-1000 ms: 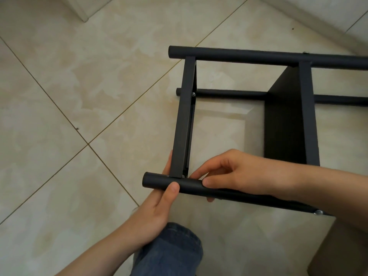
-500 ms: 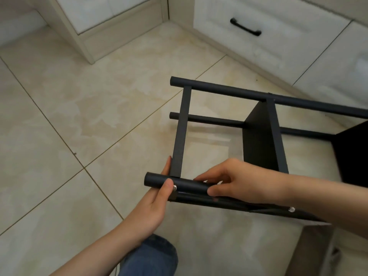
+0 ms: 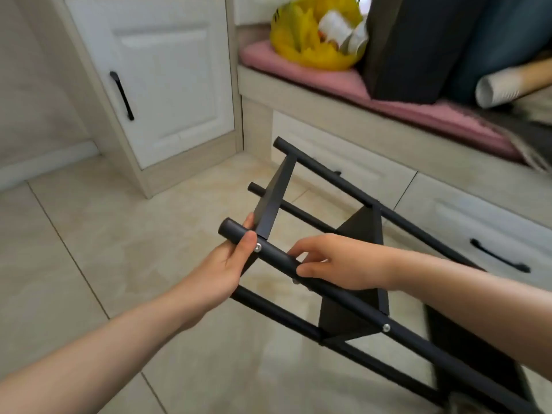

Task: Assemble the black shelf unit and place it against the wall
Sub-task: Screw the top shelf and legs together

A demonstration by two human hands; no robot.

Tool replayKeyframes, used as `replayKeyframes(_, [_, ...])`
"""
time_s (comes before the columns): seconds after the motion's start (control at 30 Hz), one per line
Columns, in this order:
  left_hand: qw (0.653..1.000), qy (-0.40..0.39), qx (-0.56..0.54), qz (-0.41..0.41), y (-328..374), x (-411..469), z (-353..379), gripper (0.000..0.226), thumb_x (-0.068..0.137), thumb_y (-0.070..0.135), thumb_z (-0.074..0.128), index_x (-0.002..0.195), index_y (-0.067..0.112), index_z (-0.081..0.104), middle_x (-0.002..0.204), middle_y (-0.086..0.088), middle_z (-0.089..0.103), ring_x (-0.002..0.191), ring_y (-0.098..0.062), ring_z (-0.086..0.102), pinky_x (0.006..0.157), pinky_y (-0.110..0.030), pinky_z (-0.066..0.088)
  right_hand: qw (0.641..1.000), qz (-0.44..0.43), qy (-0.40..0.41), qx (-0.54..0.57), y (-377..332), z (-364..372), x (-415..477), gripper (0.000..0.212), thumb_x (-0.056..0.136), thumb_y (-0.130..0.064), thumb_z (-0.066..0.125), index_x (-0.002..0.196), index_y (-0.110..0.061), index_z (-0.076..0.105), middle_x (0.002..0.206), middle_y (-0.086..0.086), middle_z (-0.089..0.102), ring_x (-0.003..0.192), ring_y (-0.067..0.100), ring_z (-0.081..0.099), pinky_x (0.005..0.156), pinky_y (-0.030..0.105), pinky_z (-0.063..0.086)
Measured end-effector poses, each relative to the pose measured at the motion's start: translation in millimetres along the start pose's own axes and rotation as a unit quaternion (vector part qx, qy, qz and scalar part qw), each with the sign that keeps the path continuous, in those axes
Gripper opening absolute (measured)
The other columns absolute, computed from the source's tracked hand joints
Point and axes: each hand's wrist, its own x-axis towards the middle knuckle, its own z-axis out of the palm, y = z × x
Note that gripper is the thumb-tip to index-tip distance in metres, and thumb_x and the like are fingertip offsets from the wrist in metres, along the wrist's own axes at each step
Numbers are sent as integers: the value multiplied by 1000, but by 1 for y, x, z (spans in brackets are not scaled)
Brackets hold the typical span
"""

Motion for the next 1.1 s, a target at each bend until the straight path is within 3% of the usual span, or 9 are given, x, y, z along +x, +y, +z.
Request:
replayKeyframes(0.2, [985,22,163,51,94,13,-40,74,84,75,20,154,53,20,142,26,37,139,-6,32,101,-22,21,991,-22,110,70,-39,-39,-23,29,104,-26,48,132,-25,53,113,-2,71,100,13,68,91,30,53])
replayKeyframes(0.5, [960,7,221,172,199,0,-39,79,88,70,28,158,34,24,158,13,36,147,-11,33,105,-19,21,963,-42,198,179,-67,-71,-79,25,103,-21,49,125,-34,50,117,-4,70,105,14,68,74,24,57])
replayKeyframes(0.57, [957,22,215,192,211,-7,-31,71,92,66,35,152,30,38,144,17,49,132,-7,48,98,-15,30,952,-42,223,206,-68,-67,-88,28,103,-20,49,128,-33,50,118,-4,70,105,12,68,77,24,56])
replayKeyframes(0.63, [954,65,203,209,217,-16,-20,41,96,60,44,122,33,59,113,26,62,101,2,60,76,-11,37,940,-43,248,231,-66,-60,-97,34,103,-20,49,136,-31,49,119,-5,68,103,8,66,76,20,52])
replayKeyframes(0.73, [946,132,179,236,219,-34,3,23,98,54,54,83,36,58,69,24,60,76,0,59,61,-12,38,919,-45,282,271,-62,-47,-113,35,103,-21,50,137,-29,51,116,-6,70,101,5,65,80,22,53])
replayKeyframes(0.8, [944,143,176,242,217,-46,20,21,93,55,61,82,38,56,72,26,60,86,-4,61,79,-14,48,903,-43,304,301,-58,-37,-126,34,103,-21,51,136,-28,53,116,-5,70,104,8,66,91,31,54])
replayKeyframes(0.9, [932,164,200,252,214,-61,42,20,88,51,71,91,37,58,95,24,61,109,-10,56,117,-55,30,878,-55,332,339,-51,-23,-144,31,101,-21,54,132,-28,59,113,-7,72,103,7,67,88,28,55])
replayKeyframes(1.0, [924,191,198,264,216,-75,62,18,90,45,70,98,31,62,109,14,66,120,-13,55,124,-51,2,852,-62,360,374,-40,-10,-161,20,99,-22,58,111,-36,65,103,-9,75,97,8,70,80,26,56])
replayKeyframes(1.1, [921,195,185,283,216,-88,79,17,91,41,70,98,28,62,111,13,67,124,-13,54,124,-47,-6,836,-65,376,394,-30,-2,-176,15,96,-24,63,101,-38,66,96,-11,76,92,8,72,79,29,59])
